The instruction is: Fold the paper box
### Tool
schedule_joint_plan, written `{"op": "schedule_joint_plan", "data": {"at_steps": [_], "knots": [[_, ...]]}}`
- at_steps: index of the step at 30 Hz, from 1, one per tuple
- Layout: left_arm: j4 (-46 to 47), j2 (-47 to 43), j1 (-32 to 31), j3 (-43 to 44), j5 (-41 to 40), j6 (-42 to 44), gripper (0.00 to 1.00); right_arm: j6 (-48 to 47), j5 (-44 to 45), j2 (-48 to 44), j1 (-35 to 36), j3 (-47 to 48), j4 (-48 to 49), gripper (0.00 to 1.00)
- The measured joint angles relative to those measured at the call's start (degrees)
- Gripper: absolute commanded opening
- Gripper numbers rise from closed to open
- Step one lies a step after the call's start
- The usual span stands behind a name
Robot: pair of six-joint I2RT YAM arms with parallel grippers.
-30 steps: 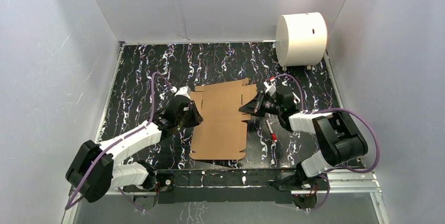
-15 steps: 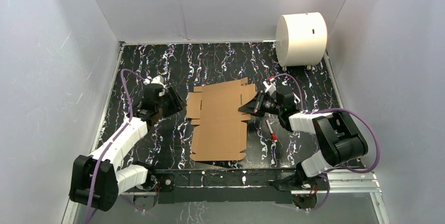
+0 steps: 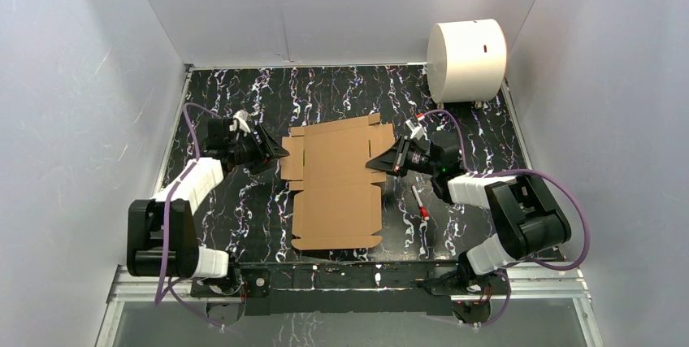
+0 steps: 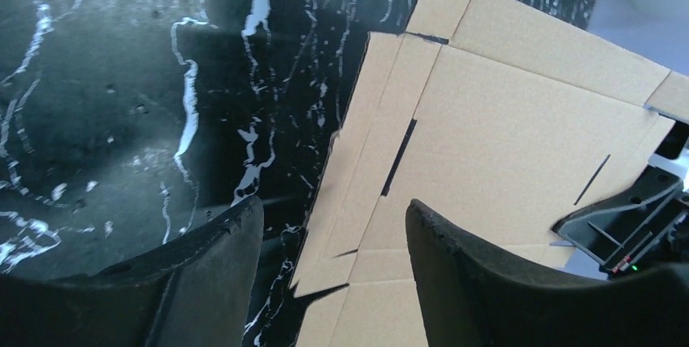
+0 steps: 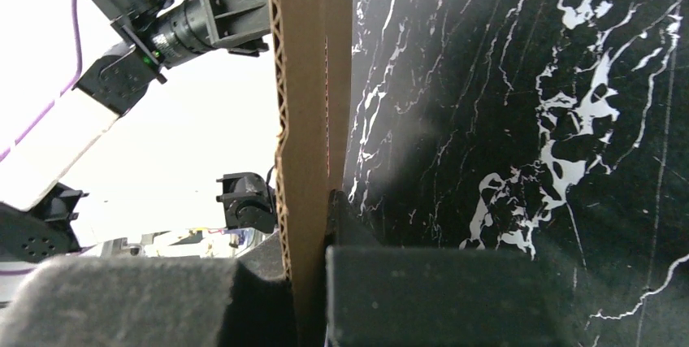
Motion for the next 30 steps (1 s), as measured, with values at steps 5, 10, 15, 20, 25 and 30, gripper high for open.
{"op": "schedule_joint_plan", "data": {"at_steps": [5,10,15,20,25,30], "knots": [[1.60,3.85,0.07,1.75,5.22,0.50,0.59,1.55,-1.18,-0.15,0.00,0.00,1.92,0.05],[3.10,5.46,0.20,1.86,9.16,0.44,0.48,2.75,-2.23,-0.15,0.00,0.00,3.48,0.05],[5.22,5.62,0.37,1.84,12.57,0.07,0.27,3.76,-2.64,-0.15,0.00,0.00,5.03,0.07],[6.67,6.01,0.37,1.73,14.19,-0.11,0.11,4.02,-2.73,-0.15,0.00,0.00,5.64,0.12],[6.80,5.99,0.37,1.51,14.53,0.26,0.01,3.06,-2.51,-0.13,0.00,0.00,4.66,0.27],[6.91,5.75,0.37,0.48,14.51,0.39,0.00,0.92,-1.66,-0.15,-0.02,0.00,1.40,0.43]]}}
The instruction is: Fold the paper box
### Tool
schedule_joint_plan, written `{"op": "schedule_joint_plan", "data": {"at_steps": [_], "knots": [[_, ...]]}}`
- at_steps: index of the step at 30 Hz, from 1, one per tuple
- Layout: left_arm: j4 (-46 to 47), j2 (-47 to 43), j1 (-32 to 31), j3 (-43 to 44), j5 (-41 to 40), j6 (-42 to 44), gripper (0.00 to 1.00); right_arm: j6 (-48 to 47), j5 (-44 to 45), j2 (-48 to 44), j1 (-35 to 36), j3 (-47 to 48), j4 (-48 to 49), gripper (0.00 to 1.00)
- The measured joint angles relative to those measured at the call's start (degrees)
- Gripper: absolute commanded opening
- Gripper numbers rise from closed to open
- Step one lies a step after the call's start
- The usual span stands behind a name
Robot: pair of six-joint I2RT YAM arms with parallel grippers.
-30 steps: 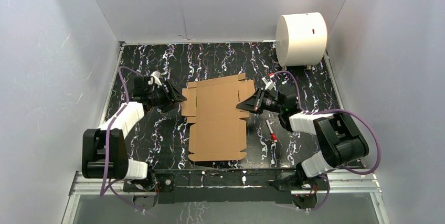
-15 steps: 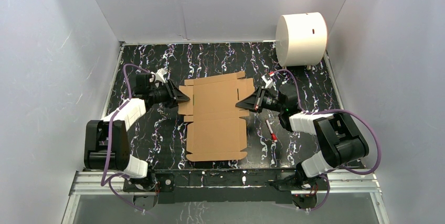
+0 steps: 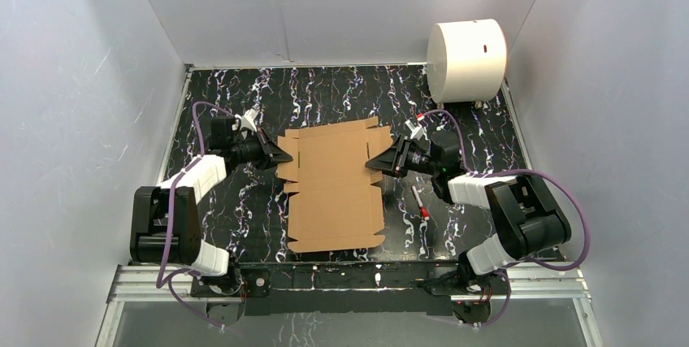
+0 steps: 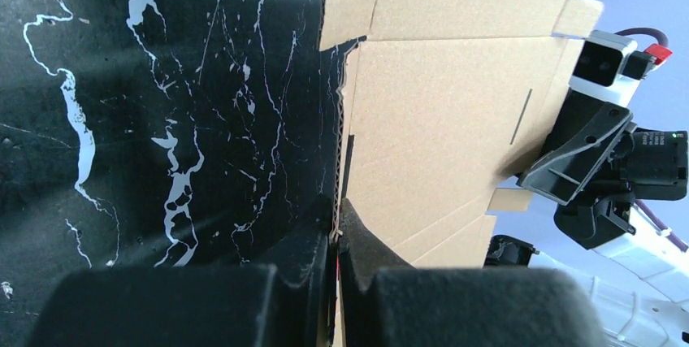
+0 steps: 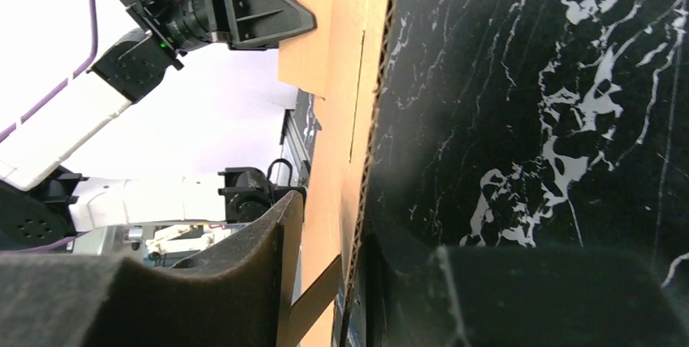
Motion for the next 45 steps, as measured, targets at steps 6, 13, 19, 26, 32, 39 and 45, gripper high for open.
{"op": "schedule_joint_plan", "data": {"at_steps": [6,13,19,26,32,39,45], "knots": [[1.16,-1.16,0.55,-1.68,-0.28,-1.09,0.00,-3.08,1.01,-0.17,-0.02,0.00,-4.70,0.53],[2.36,-2.14,1.11,-2.62,-1.01,-2.49,0.00,-7.82,2.91,-3.04,-0.02,0.00,-12.11,0.51],[2.54,-2.54,1.11,-2.75,-1.62,-3.10,0.00,-12.37,5.38,-5.95,0.00,0.04,-19.21,0.32],[2.54,-3.32,1.11,-2.95,-2.99,-3.23,0.00,-16.90,8.98,-7.08,0.37,2.80,-28.33,0.19],[2.54,-4.55,1.11,-2.95,-4.68,-3.17,0.00,-21.31,13.84,-7.23,3.43,8.35,-35.41,0.20],[1.05,-5.25,0.81,-2.93,-9.05,-1.88,0.00,-26.82,23.15,-6.10,10.36,15.52,-44.33,0.28],[-1.84,-5.55,-0.20,-2.01,-11.02,-0.35,0.00,-30.05,28.41,-5.18,13.73,18.69,-49.51,0.41]]}}
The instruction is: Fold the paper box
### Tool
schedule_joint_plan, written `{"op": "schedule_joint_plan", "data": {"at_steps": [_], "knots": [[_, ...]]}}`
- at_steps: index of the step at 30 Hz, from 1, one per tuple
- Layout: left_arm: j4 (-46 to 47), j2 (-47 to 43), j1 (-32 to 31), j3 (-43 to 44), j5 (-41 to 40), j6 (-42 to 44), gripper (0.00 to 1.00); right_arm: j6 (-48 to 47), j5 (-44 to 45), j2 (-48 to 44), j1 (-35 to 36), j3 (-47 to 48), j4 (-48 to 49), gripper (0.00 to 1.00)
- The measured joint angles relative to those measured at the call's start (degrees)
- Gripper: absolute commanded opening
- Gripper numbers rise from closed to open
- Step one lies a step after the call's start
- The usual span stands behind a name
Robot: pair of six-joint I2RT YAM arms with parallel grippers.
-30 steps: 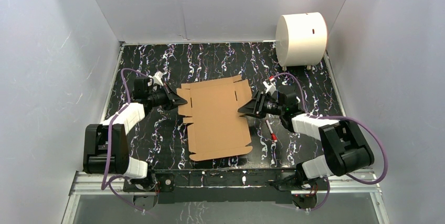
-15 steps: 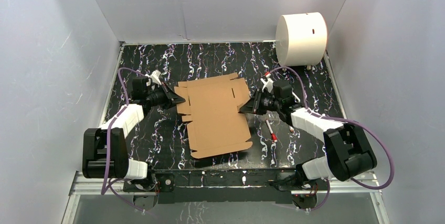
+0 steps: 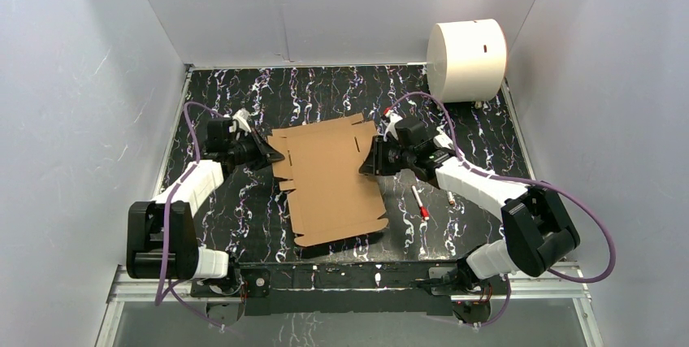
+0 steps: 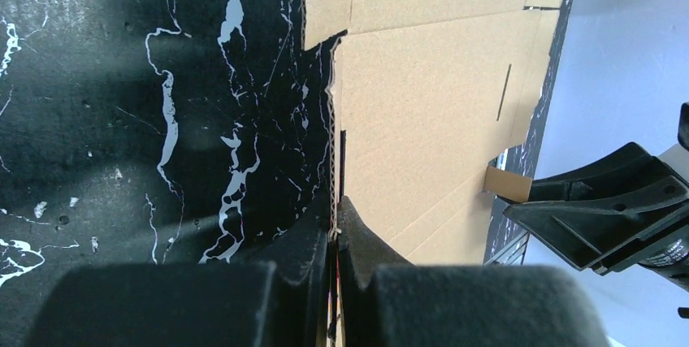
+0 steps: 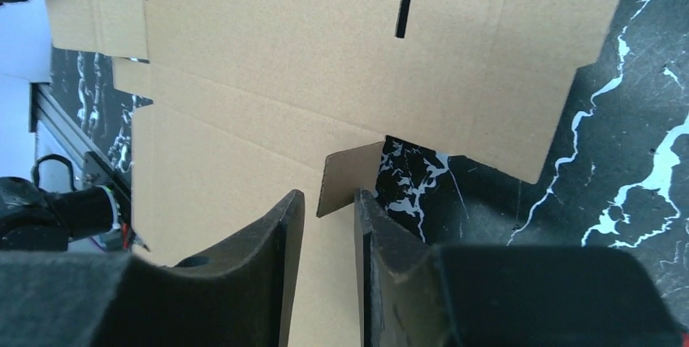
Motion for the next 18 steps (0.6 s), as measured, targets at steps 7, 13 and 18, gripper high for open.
{"op": "schedule_joint_plan", "data": {"at_steps": [7,13,18], "knots": [[-3.21,-0.04,-0.68,2.95,-0.13,3.08,0.00,-3.28,2.49,-0.02,0.24,1.25,-3.69,0.68],[-5.33,-0.04,-0.85,4.96,0.17,5.95,0.00,-8.28,2.69,-0.35,-0.48,5.99,-6.71,0.78],[-6.21,0.26,-1.18,6.60,1.42,7.67,0.00,-13.09,-5.09,1.31,-4.44,11.28,-7.96,0.84]]}}
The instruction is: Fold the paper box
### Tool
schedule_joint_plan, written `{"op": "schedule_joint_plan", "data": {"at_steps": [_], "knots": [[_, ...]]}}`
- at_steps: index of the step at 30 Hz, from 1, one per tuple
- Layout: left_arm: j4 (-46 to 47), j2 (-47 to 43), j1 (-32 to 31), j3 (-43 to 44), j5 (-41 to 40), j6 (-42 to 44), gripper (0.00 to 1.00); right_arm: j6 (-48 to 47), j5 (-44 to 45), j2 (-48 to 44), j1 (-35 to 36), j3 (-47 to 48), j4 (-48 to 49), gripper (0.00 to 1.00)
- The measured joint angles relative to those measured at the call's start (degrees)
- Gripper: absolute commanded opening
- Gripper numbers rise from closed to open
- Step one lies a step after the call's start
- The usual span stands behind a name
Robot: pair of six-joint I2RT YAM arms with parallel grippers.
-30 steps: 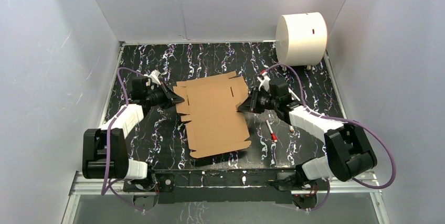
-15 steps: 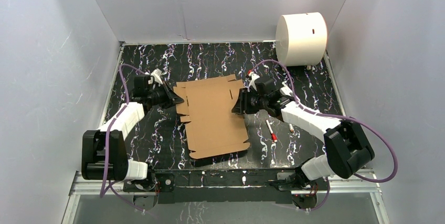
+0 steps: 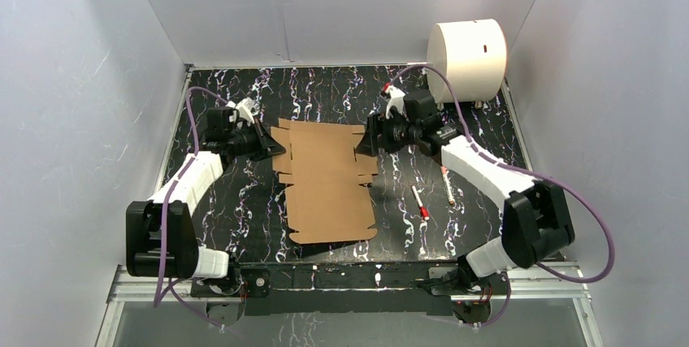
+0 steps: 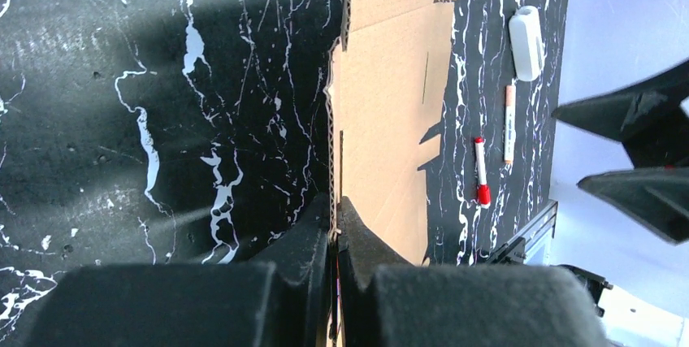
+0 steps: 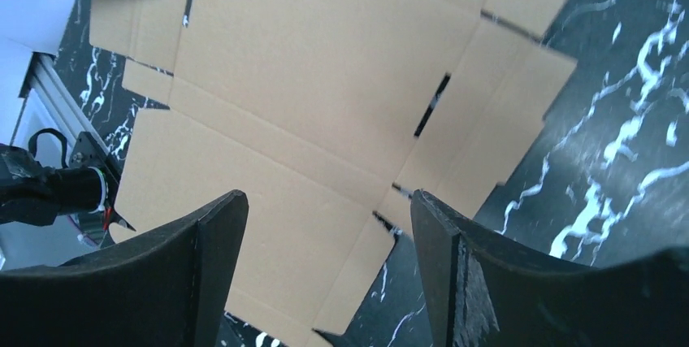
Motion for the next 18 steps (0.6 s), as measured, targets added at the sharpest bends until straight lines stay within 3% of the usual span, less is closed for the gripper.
{"op": "schedule_joint_plan", "data": {"at_steps": [7,18], "knots": [[-1.29,2.19,-1.01,3.26,1.46,2.14,0.00,-7.85,-12.59,11.45,-5.46,9.90,-1.09,0.88],[-2.73,7.06,-3.56,9.29,1.73,6.78,0.00,-24.61,-19.37,24.15,-7.06,24.20,-1.40,0.88]]}}
